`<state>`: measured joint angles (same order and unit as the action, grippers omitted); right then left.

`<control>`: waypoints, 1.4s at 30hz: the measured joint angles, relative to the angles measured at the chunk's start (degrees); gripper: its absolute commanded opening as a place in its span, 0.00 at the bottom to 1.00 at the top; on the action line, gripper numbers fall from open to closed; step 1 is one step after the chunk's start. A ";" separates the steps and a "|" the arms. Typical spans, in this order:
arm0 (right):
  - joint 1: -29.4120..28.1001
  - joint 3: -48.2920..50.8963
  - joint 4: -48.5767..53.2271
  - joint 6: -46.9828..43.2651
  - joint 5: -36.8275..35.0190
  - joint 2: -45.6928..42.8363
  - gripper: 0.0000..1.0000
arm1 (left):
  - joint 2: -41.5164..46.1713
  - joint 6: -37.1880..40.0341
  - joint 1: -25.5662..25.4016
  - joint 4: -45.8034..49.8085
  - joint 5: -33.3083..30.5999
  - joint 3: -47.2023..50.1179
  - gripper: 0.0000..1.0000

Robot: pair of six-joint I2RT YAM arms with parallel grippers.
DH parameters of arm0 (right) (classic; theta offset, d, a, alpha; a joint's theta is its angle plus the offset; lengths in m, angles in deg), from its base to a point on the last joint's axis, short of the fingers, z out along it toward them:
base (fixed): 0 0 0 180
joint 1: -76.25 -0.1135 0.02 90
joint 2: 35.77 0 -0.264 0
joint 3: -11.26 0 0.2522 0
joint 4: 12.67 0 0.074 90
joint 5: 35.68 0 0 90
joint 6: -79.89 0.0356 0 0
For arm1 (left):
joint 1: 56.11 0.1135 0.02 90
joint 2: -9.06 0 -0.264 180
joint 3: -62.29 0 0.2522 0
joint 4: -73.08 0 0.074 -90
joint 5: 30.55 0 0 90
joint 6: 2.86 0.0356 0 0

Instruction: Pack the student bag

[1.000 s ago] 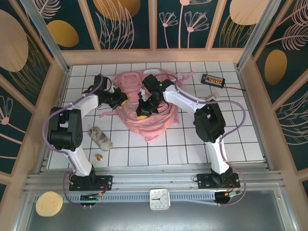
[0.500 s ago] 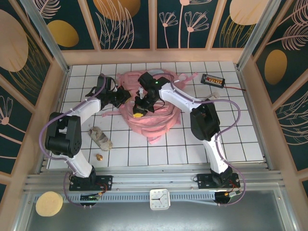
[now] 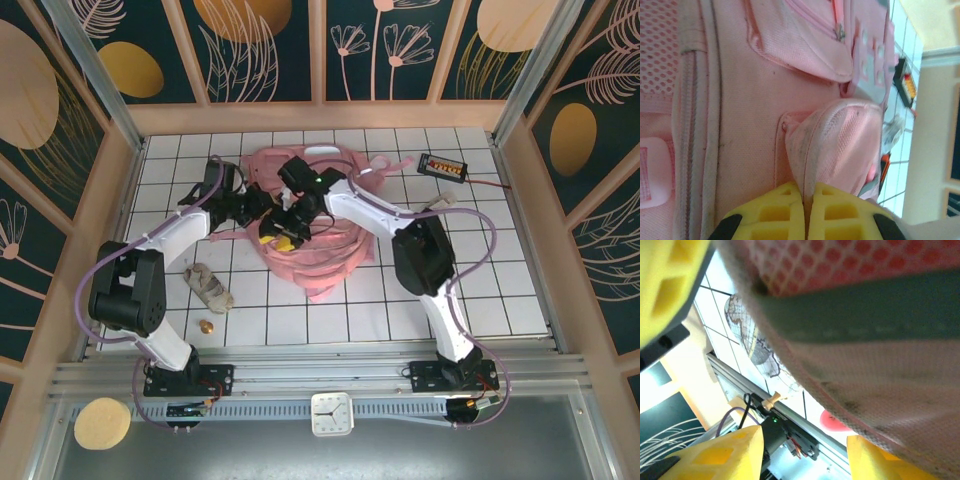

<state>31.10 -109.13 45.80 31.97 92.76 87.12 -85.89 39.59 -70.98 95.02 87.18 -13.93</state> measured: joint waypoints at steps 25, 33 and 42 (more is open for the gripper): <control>25.38 34.40 -16.48 -3.93 -6.93 -23.34 0.51 | 0.42 36.65 -21.79 21.49 -29.75 -13.53 0.99; 25.88 34.05 -19.30 -5.35 -5.60 -16.52 0.46 | -0.26 37.11 -21.44 23.41 -33.18 -17.64 0.99; 23.50 29.88 -20.61 -4.20 -5.38 -13.88 0.32 | -0.26 37.27 -21.44 24.76 -34.47 -17.75 0.99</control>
<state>54.60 -79.25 25.19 27.78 87.38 73.24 -86.16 76.85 -92.42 119.79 52.71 -31.67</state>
